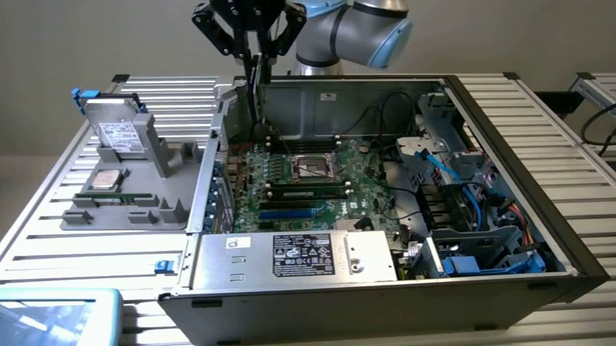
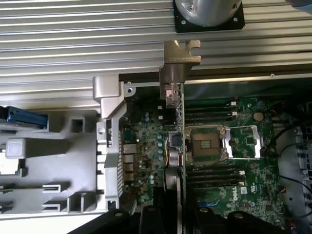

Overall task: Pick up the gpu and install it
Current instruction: 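Pick up the gpu and move the gpu toward the slot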

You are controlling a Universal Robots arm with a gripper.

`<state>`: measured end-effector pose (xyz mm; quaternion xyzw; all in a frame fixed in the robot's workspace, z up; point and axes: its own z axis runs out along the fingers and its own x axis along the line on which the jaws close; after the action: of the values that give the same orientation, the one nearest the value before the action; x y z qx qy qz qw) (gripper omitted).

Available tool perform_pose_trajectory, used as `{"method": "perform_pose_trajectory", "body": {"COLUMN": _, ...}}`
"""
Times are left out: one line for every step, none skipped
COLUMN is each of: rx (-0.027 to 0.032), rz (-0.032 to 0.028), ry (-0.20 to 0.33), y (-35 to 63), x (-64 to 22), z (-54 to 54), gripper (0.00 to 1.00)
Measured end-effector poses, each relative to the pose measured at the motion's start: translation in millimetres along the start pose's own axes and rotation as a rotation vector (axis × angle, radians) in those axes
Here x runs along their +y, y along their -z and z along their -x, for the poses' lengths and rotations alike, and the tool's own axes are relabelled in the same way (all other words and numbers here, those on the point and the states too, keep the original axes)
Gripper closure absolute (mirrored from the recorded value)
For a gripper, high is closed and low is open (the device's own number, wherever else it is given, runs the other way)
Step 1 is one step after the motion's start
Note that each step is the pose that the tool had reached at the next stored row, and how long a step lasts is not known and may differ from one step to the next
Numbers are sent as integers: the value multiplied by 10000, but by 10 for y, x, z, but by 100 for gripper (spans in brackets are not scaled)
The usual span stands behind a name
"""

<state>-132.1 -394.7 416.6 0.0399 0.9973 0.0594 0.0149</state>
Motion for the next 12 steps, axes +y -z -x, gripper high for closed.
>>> {"method": "perform_pose_trajectory", "body": {"rx": 0, "rz": 0, "ry": 0, "y": -10, "x": 0, "z": 45, "gripper": 72}}
{"method": "perform_pose_trajectory", "body": {"rx": 0, "rz": 0, "ry": 1, "y": -21, "x": 0, "z": 94, "gripper": 72}}
{"method": "perform_pose_trajectory", "body": {"rx": 0, "rz": 0, "ry": 0, "y": -32, "x": -1, "z": 138, "gripper": 72}}
{"method": "perform_pose_trajectory", "body": {"rx": 0, "rz": 0, "ry": 0, "y": -44, "x": -2, "z": 183, "gripper": 72}}
{"method": "perform_pose_trajectory", "body": {"rx": 0, "rz": -1, "ry": 0, "y": -55, "x": -3, "z": 228, "gripper": 72}}
{"method": "perform_pose_trajectory", "body": {"rx": 1, "rz": -1, "ry": 1, "y": -68, "x": -7, "z": 273, "gripper": 72}}
{"method": "perform_pose_trajectory", "body": {"rx": -1, "rz": 1, "ry": 0, "y": -81, "x": -15, "z": 318, "gripper": 72}}
{"method": "perform_pose_trajectory", "body": {"rx": -1, "rz": 2, "ry": 1, "y": -94, "x": -25, "z": 359, "gripper": 72}}
{"method": "perform_pose_trajectory", "body": {"rx": 0, "rz": -1, "ry": 1, "y": -104, "x": -35, "z": 401, "gripper": 72}}
{"method": "perform_pose_trajectory", "body": {"rx": 1, "rz": -2, "ry": -1, "y": -113, "x": -45, "z": 440, "gripper": 72}}
{"method": "perform_pose_trajectory", "body": {"rx": 3, "rz": 0, "ry": 0, "y": -119, "x": -54, "z": 483, "gripper": 72}}
{"method": "perform_pose_trajectory", "body": {"rx": 9, "rz": -2, "ry": 0, "y": -122, "x": -64, "z": 525, "gripper": 72}}
